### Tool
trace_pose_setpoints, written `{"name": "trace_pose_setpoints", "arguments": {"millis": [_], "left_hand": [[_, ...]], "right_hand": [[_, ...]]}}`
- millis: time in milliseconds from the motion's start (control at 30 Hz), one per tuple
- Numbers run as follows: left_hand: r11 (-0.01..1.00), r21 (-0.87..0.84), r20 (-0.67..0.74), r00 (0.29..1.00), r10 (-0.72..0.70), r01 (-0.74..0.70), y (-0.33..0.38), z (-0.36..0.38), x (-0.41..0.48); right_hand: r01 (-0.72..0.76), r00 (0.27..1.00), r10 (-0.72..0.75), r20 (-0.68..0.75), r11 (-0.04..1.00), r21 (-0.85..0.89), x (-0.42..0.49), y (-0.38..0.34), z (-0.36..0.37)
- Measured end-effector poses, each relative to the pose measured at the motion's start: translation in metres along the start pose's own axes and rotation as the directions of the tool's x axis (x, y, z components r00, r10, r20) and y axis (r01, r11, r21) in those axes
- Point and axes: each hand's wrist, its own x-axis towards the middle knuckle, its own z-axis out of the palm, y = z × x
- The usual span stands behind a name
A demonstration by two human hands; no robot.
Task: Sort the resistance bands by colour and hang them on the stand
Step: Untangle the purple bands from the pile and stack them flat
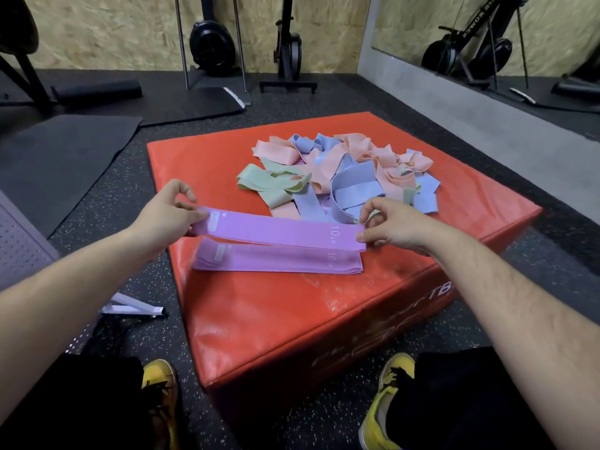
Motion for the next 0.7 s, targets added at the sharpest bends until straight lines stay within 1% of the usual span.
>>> {"name": "trace_pose_setpoints", "arguments": {"millis": [133, 300, 433, 533, 633, 700], "left_hand": [[0.988, 0.152, 0.073, 0.997, 0.003, -0.014, -0.014, 0.003, -0.008], [0.940, 0.335, 0.082, 0.996, 0.034, -0.059, -0.025, 0.007, -0.014], [0.915, 0.401, 0.072, 0.997, 0.022, -0.049, -0.033, 0.007, -0.013], [0.880, 0.472, 0.075, 0.997, 0.025, -0.058, -0.036, 0.010, -0.014], [0.832, 0.548, 0.084, 0.995, 0.048, -0.087, -0.036, 0.012, -0.014], [0.794, 0.595, 0.113, 0.991, 0.076, -0.129, -0.038, 0.013, -0.013]], "right_hand": [[0.023, 0.999, -0.027, -0.027, 0.992, -0.123, -0.001, 0.009, 0.006], [0.018, 0.999, -0.026, -0.033, 0.973, -0.229, 0.004, 0.017, 0.015], [0.030, 0.998, -0.047, -0.050, 0.952, -0.305, 0.006, 0.018, 0.024], [0.038, 0.998, -0.055, -0.032, 0.922, -0.384, 0.008, 0.019, 0.029], [0.037, 0.999, -0.052, -0.016, 0.872, -0.488, 0.008, 0.021, 0.035], [0.042, 0.999, -0.052, -0.005, 0.858, -0.512, 0.010, 0.024, 0.038]]}}
